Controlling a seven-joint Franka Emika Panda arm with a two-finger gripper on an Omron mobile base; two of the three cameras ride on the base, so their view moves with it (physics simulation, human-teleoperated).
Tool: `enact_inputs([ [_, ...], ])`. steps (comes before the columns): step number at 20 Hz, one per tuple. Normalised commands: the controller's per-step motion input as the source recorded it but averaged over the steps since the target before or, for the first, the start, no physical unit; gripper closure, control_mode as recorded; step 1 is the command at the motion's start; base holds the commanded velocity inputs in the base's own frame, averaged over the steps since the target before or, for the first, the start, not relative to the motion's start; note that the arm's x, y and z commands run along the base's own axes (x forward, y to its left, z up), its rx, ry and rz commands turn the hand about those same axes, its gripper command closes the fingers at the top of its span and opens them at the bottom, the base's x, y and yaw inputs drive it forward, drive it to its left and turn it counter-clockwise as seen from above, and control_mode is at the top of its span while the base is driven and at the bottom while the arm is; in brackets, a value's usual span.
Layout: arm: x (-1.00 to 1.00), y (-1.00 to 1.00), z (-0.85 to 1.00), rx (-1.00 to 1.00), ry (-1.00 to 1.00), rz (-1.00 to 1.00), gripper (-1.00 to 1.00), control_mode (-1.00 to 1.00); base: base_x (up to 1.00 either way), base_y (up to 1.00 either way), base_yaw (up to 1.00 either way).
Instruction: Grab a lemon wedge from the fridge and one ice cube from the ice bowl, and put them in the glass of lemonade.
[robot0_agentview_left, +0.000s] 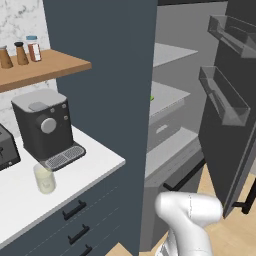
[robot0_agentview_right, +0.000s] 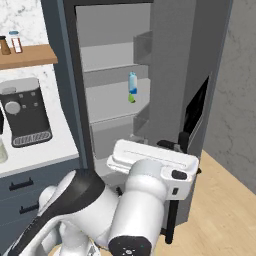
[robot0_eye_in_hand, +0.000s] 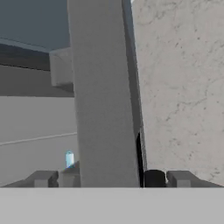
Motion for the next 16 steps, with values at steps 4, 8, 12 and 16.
enact_inputs([
  [4, -0.10, 1.00, 0.53, -0.35, 0.14, -0.05, -1.00, -1.00, 0.00, 0.00, 0.00],
  [8, 0.18, 1.00, 0.21, -0.32, 0.61, -0.11, -1.00, -1.00, 0.00, 0.00, 0.00],
  [12, 0.71, 0.98, 0.00, -0.39, 0.67, -0.16, -1.00, -1.00, 0.00, 0.00, 0.00],
  [16, 0.97, 0.67, 0.02, -0.41, 0.64, -0.25, -1.00, -1.00, 0.00, 0.00, 0.00],
])
